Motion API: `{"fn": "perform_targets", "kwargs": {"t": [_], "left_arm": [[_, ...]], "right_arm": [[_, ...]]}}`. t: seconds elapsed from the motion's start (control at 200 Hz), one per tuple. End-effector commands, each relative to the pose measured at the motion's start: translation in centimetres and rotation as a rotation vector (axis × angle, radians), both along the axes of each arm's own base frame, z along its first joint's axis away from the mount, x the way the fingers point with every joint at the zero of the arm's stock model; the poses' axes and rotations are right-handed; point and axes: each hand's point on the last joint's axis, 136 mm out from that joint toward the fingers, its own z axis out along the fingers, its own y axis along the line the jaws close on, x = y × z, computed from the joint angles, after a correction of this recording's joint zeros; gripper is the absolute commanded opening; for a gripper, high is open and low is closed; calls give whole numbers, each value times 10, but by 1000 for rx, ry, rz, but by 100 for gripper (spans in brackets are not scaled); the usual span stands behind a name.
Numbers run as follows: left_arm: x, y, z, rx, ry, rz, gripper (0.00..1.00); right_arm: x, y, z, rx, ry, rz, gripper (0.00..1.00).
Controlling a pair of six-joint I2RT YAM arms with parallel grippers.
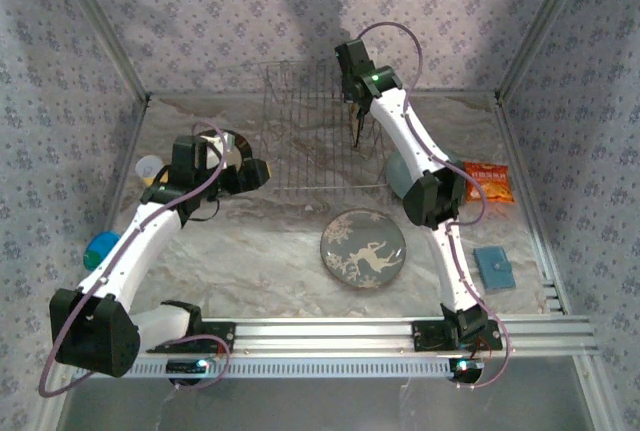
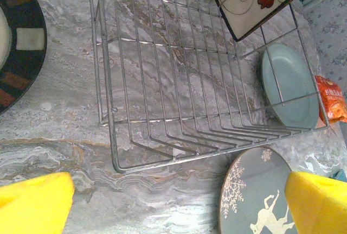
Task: Load the plates into the dish rack
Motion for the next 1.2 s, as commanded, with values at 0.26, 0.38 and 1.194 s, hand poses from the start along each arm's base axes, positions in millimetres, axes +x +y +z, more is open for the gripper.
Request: {"fn": "perform_targets", "kwargs": {"t": [0.26, 0.38, 1.194], "left_arm": [[-2, -3, 0, -7, -3, -27, 99], [-2, -3, 1, -9, -2, -29, 99], [-3, -3, 3, -14, 4, -33, 99]], "right_arm": [[12, -13, 94, 53, -294, -95, 0], [9, -8, 82, 53, -277, -94, 0], [-16, -30, 57, 201, -276, -203, 0]]}}
